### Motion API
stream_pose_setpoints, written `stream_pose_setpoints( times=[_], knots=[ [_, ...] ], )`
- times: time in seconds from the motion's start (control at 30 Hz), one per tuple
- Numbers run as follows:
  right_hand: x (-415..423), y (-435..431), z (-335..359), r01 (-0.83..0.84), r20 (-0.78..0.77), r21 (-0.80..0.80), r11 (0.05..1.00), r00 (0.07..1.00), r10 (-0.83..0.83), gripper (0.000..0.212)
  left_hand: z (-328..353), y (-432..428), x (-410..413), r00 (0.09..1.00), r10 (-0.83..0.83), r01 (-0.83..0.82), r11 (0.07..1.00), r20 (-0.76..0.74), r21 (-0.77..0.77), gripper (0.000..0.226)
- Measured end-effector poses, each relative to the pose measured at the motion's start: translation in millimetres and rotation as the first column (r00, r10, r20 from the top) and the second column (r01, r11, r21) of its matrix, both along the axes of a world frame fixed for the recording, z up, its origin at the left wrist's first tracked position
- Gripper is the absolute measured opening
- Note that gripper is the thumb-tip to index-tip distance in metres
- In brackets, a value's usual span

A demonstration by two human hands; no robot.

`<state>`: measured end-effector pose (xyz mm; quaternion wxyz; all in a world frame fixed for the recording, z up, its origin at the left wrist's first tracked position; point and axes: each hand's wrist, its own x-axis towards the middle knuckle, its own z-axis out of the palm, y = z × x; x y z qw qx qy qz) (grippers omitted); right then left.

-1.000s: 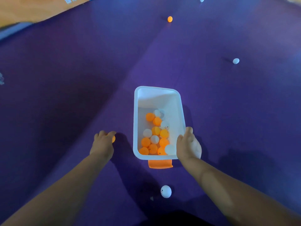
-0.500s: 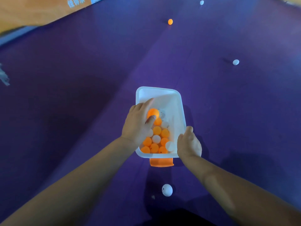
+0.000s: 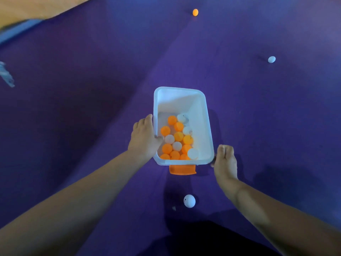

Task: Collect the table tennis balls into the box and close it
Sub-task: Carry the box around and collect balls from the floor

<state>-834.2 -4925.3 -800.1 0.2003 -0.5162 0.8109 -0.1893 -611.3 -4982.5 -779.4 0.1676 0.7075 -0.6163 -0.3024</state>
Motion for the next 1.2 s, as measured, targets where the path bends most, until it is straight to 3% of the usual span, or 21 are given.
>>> stream_pose_setpoints(
  times=[0.1,0.17,0.23,0.33,0.43,0.5,0.53,0.6,0.63,0.7,0.77,0.93,1.1,1.2],
  knots=[
    [-5.5,36.2,-19.2,0.016,0.085,0.077,0.997,0.996,-0.022,0.021,-3.6,5.2,-5.1,0.998,0.032,-0.027,0.996,-0.06,0.086,0.051],
    [-5.6,55.7,-29.2,-0.169,0.064,0.162,0.972,0.985,0.16,0.018,-6.3,6.8,-9.6,0.993,0.078,-0.061,0.981,-0.084,0.183,0.041],
    [-3.7,68.8,-36.0,-0.387,0.078,0.257,0.885,0.922,0.38,0.012,-8.6,7.0,-13.1,0.992,0.101,-0.081,0.968,-0.073,0.239,0.026],
    [-2.1,75.9,-48.8,-0.58,0.112,0.406,0.707,0.799,0.591,0.041,-11.2,6.2,-17.4,0.992,0.121,-0.108,0.968,-0.042,0.225,0.013],
    [-4.3,76.8,-56.0,-0.677,0.112,0.456,0.578,0.688,0.717,0.046,-14.1,4.8,-18.2,0.99,0.139,-0.132,0.969,-0.019,0.207,0.011],
    [-10.7,78.6,-57.9,-0.678,0.109,0.415,0.607,0.699,0.706,0.042,-16.2,4.6,-16.5,0.989,0.144,-0.136,0.97,-0.024,0.203,0.009],
    [-15.0,79.4,-55.7,-0.648,0.089,0.342,0.68,0.743,0.664,0.041,-16.7,4.9,-15.8,0.99,0.141,-0.134,0.972,-0.028,0.191,0.009],
    [-25.7,79.5,-49.3,-0.56,0.025,0.073,0.825,0.828,0.56,0.036,-16.9,5.9,-15.8,0.989,0.143,-0.134,0.977,-0.041,0.166,0.014],
    [-28.6,77.4,-43.0,-0.536,-0.013,-0.089,0.839,0.843,0.537,0.033,-16.7,6.2,-16.6,0.988,0.147,-0.139,0.978,-0.045,0.157,0.016],
    [-26.1,68.4,-26.6,-0.545,-0.089,-0.343,0.765,0.83,0.551,0.034,-17.1,6.6,-19.1,0.986,0.161,-0.155,0.977,-0.033,0.144,0.015],
    [-13.6,49.8,-6.9,-0.554,-0.145,-0.471,0.687,0.816,0.559,0.034,-17.4,6.5,-20.9,0.984,0.178,-0.175,0.975,-0.009,0.14,0.011],
    [13.4,-10.6,18.0,-0.565,-0.17,-0.464,0.682,0.812,0.558,0.042,-19.3,7.0,-18.7,0.971,0.218,-0.199,0.964,-0.096,0.173,0.009],
    [13.2,-52.6,11.5,-0.404,-0.196,-0.388,0.828,0.914,0.354,0.034,-19.2,2.9,-11.9,0.957,0.238,-0.213,0.964,-0.164,0.157,0.01],
    [21.1,-67.6,11.8,-0.414,-0.192,-0.344,0.843,0.91,0.368,0.028,-12.6,0.7,-2.8,0.951,0.269,-0.246,0.957,-0.153,0.152,0.011]
  ],
)
